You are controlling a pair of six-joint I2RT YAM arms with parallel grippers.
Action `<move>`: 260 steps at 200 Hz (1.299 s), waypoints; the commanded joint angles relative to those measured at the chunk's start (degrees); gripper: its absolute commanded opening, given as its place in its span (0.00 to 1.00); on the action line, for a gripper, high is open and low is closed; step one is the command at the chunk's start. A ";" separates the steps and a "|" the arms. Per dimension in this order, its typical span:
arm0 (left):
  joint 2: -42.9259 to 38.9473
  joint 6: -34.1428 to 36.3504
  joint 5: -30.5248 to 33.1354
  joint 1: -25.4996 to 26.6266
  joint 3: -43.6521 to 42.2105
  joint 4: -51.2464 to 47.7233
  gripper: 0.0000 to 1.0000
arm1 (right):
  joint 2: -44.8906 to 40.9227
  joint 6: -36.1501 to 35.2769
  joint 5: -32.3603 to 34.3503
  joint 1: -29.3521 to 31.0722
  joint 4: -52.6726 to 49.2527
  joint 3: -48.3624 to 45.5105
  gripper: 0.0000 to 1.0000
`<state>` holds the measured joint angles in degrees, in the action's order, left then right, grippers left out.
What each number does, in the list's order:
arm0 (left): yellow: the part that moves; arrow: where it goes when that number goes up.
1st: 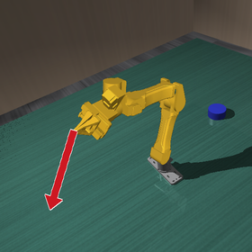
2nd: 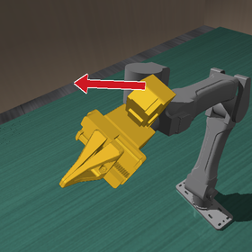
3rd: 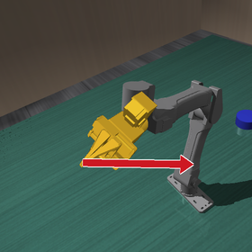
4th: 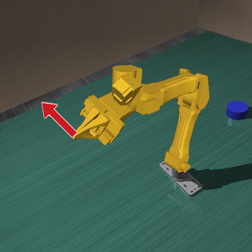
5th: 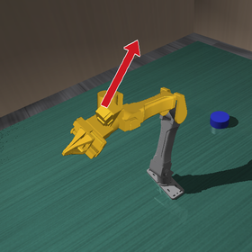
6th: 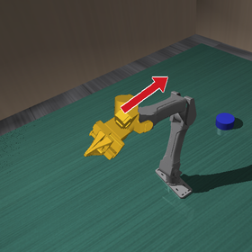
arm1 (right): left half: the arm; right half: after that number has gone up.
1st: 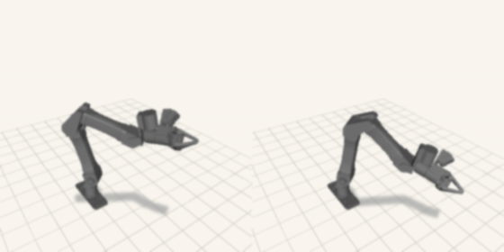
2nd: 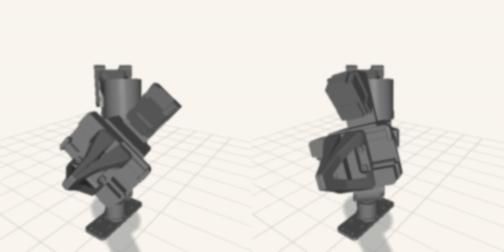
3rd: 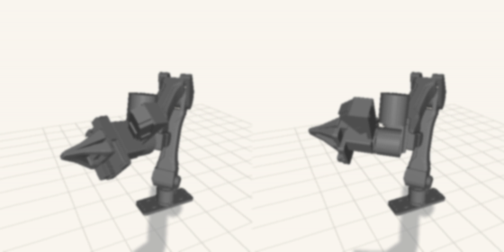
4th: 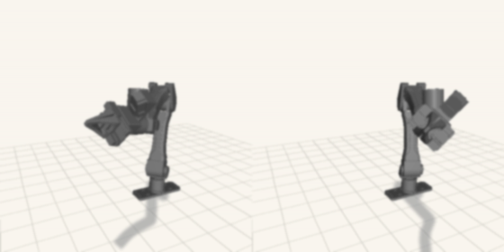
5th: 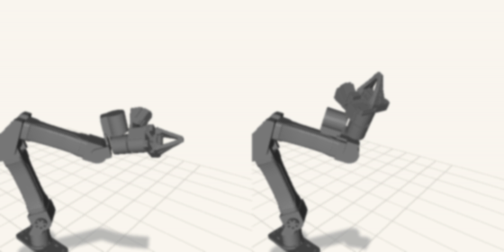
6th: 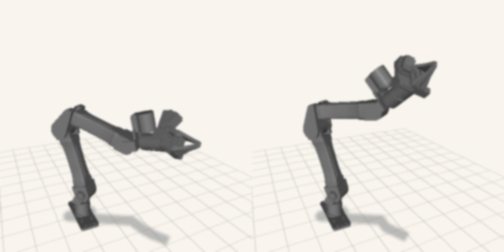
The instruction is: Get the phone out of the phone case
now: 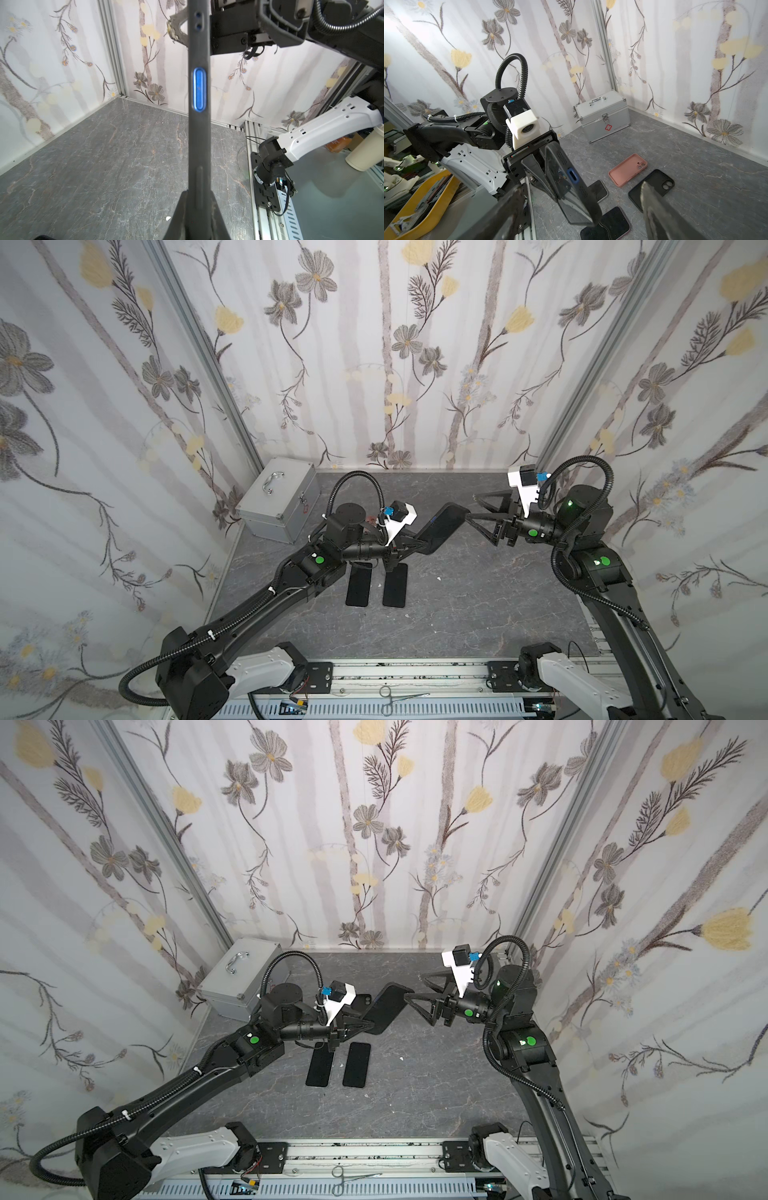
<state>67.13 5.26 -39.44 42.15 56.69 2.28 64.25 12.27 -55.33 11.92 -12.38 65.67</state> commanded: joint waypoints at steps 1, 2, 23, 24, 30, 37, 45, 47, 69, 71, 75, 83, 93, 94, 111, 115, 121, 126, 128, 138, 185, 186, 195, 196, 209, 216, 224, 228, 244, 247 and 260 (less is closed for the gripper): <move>-0.05 3.82 -2.65 -0.08 0.96 0.48 0.00 | 1.78 -3.94 -1.39 0.81 -5.70 2.18 0.82; -0.06 3.90 -2.57 -0.11 1.06 0.42 0.00 | 1.86 -3.97 -1.46 0.86 -5.89 2.27 0.82; -0.24 5.53 -2.65 -0.10 1.46 -0.88 0.00 | 3.78 -5.41 -3.60 1.66 -9.37 3.84 0.73; -0.24 5.58 -2.65 -0.12 1.48 -0.92 0.00 | 3.91 -5.54 -3.66 1.73 -9.57 3.93 0.73; -0.18 5.91 -2.84 -0.18 1.66 -1.37 0.00 | 4.50 -6.08 -4.17 2.13 -10.61 4.40 0.71; -0.16 6.35 -3.11 0.02 1.92 -1.93 0.00 | 5.09 -6.32 -4.86 2.58 -11.46 4.91 0.70; -0.12 6.83 -3.31 -0.05 2.16 -2.32 0.00 | 5.65 -6.47 -5.43 3.01 -12.08 5.37 0.68; -0.08 6.99 -3.33 -0.10 2.12 -2.42 0.00 | 5.76 -6.47 -5.54 3.15 -12.15 5.40 0.67; 0.26 8.05 -3.36 -0.08 2.38 -3.65 0.00 | 6.66 -6.73 -6.12 4.54 -12.84 6.37 0.63; 0.34 8.13 -3.38 -0.06 2.44 -3.72 0.00 | 6.79 -6.78 -6.15 4.58 -12.84 6.39 0.63; 0.43 8.19 -3.39 -0.08 2.55 -3.85 0.00 | 6.77 -6.62 -6.39 4.73 -12.94 6.48 0.62; 0.54 8.37 -3.45 -0.06 2.63 -4.10 0.00 | 6.85 -6.64 -6.80 4.94 -12.88 6.56 0.61; 0.63 8.37 -3.48 -0.06 2.72 -4.30 0.00 | 7.01 -6.50 -7.06 5.14 -12.93 6.65 0.60; 0.63 8.37 -3.51 -0.05 2.72 -4.35 0.00 | 7.02 -6.49 -7.07 5.18 -12.93 6.62 0.60; 0.47 8.37 -3.85 -0.05 2.85 -4.66 0.00 | 7.27 -6.54 -7.36 5.48 -13.19 6.92 0.59; 0.37 8.45 -3.90 -0.05 2.86 -4.77 0.00 | 7.29 -6.54 -7.34 5.58 -13.21 6.88 0.59; 0.28 8.58 -3.89 -0.06 2.82 -4.88 0.00 | 7.42 -6.60 -7.34 5.67 -13.19 6.86 0.58; 0.20 8.67 -3.88 -0.04 2.83 -4.96 0.00 | 7.53 -6.65 -7.25 5.73 -13.25 6.92 0.57; 0.19 8.71 -3.86 -0.05 2.82 -4.93 0.00 | 7.55 -6.60 -7.23 5.81 -13.27 6.86 0.56; 0.19 8.73 -3.92 -0.05 2.97 -5.06 0.00 | 7.88 -6.71 -7.16 5.90 -13.58 6.88 0.53; 0.44 8.79 -5.58 -0.10 3.35 -5.66 0.00 | 8.09 -6.38 -7.95 6.44 -13.33 6.86 0.53; 0.45 8.80 -5.61 -0.03 3.35 -5.69 0.00 | 8.04 -6.38 -7.91 6.40 -13.35 6.89 0.54; 0.45 8.88 -5.86 -0.03 3.28 -5.72 0.00 | 8.00 -6.26 -7.74 6.42 -13.01 6.83 0.59; 0.45 8.89 -5.88 -0.04 3.27 -5.71 0.00 | 7.95 -6.28 -7.71 6.43 -12.97 6.79 0.59; 0.46 8.98 -5.81 -0.08 3.26 -5.88 0.00 | 7.91 -6.25 -7.86 6.45 -12.63 6.75 0.61; 0.45 9.00 -5.87 -0.05 3.34 -5.91 0.00 | 7.89 -6.14 -7.86 6.42 -12.56 6.75 0.62; 0.45 8.98 -5.91 -0.05 3.41 -5.98 0.00 | 7.79 -5.92 -7.87 6.42 -12.32 6.75 0.62; 0.45 8.89 -5.84 -0.05 3.43 -6.00 0.00 | 7.74 -5.82 -7.86 6.44 -12.23 6.75 0.62; 0.37 8.81 -5.84 -0.04 3.52 -6.06 0.00 | 7.59 -5.42 -7.60 6.37 -11.90 6.71 0.62; 0.37 8.74 -5.85 -0.05 3.49 -6.06 0.00 | 7.57 -5.37 -7.64 6.44 -11.76 6.67 0.61; 0.28 8.80 -6.17 -0.05 3.27 -6.15 0.00 | 7.56 -5.11 -7.71 6.37 -11.31 6.46 0.60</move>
<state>67.66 13.47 -43.77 42.06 59.44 -5.89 71.83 7.05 -61.56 18.31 -25.76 72.20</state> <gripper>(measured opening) 0.119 0.609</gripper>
